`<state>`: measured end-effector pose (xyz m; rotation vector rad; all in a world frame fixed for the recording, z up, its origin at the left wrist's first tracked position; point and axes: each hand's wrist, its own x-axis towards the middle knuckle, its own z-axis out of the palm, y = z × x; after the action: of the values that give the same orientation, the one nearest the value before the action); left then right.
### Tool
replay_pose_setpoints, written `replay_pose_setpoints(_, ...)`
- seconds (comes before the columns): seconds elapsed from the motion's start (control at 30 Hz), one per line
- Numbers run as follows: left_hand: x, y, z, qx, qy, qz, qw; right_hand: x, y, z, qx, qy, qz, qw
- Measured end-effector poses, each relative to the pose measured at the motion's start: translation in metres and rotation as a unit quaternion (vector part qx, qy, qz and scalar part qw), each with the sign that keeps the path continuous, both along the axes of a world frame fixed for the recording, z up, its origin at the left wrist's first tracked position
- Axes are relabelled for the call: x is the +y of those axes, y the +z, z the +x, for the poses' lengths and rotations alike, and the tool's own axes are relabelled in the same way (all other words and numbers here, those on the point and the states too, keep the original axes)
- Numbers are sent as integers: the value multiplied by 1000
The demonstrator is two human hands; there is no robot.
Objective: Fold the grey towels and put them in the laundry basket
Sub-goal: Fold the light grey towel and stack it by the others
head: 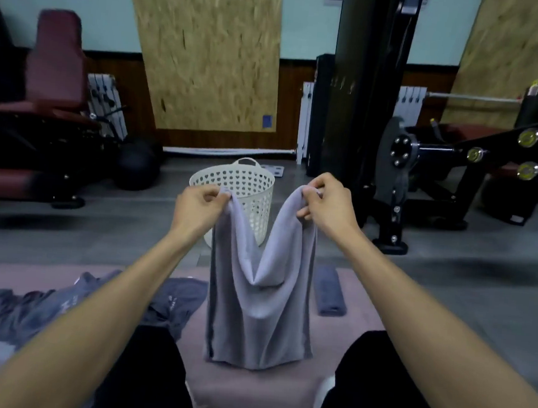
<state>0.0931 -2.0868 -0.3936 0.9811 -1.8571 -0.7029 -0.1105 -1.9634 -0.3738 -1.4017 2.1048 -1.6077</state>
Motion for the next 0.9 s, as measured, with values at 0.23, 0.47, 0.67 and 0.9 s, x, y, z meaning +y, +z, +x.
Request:
replay_pose_setpoints(0.23,-36,-99,-16,-109,-25,168,979,-43,-110,-14,32,2,203,979)
replay_pose_setpoints(0.47,-96,-181,-32,-299,-69,279,910,-103,-183,-36,184,94,470,858)
replay_pose_setpoints(0.67,-156,-274,-35,-365,-74,339,864,-161,-257,-55,146,164,551,805)
replay_pose_setpoints(0.9,-226,-393,-41,-303,-25,378,874,-243,-363,-71,127,183,552,803)
